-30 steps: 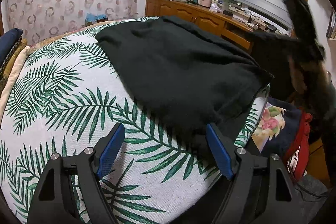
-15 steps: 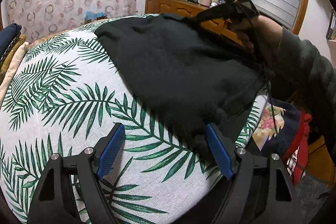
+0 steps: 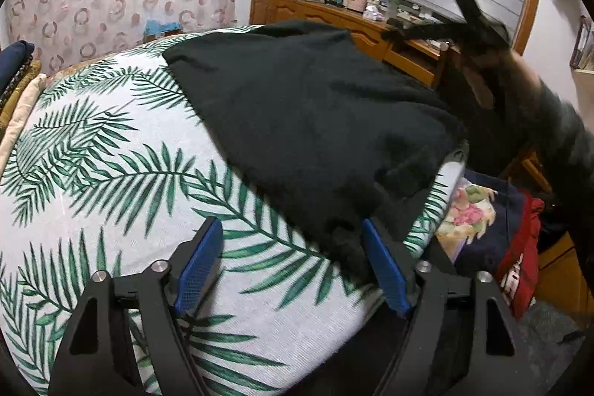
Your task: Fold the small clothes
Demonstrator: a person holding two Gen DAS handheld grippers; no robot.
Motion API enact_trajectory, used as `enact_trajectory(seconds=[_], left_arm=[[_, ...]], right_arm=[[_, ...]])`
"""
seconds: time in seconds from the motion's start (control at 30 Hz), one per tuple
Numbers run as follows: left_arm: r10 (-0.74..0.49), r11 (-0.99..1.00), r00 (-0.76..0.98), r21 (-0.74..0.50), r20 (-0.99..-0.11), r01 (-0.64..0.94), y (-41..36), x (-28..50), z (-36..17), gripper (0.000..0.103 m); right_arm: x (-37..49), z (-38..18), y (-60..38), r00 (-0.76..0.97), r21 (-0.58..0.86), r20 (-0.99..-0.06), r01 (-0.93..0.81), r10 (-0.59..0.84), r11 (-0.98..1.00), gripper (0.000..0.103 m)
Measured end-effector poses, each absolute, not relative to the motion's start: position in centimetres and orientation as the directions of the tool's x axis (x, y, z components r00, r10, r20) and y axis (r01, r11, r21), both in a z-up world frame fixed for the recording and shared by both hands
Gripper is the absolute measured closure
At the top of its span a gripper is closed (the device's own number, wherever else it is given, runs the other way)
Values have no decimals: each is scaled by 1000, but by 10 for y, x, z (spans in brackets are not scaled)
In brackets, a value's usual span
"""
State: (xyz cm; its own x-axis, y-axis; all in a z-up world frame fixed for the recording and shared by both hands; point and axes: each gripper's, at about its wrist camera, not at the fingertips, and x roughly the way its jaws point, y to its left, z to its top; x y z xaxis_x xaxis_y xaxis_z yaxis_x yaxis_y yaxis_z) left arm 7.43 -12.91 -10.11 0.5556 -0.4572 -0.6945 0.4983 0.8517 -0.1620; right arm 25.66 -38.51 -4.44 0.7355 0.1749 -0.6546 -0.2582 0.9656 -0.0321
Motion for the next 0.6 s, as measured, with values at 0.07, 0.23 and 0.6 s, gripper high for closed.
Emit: enact_trajectory(seconds=[0.07,0.23,0.6], left_arm=[[-468,844,547,-167,-694,509,-131,71,-102,41],[-487,828,531,-172,-694,534,-138,68,-102,56],[-512,808,501,-193,-697,557,-143,62,-100,69]], right_arm=[[211,-64,-390,702,10,-669,-321,245,947,48],[174,-88,-401,668,55,-688,-341,283,938,48],[164,-99,-409,641,70,-716,-330,278,941,48]])
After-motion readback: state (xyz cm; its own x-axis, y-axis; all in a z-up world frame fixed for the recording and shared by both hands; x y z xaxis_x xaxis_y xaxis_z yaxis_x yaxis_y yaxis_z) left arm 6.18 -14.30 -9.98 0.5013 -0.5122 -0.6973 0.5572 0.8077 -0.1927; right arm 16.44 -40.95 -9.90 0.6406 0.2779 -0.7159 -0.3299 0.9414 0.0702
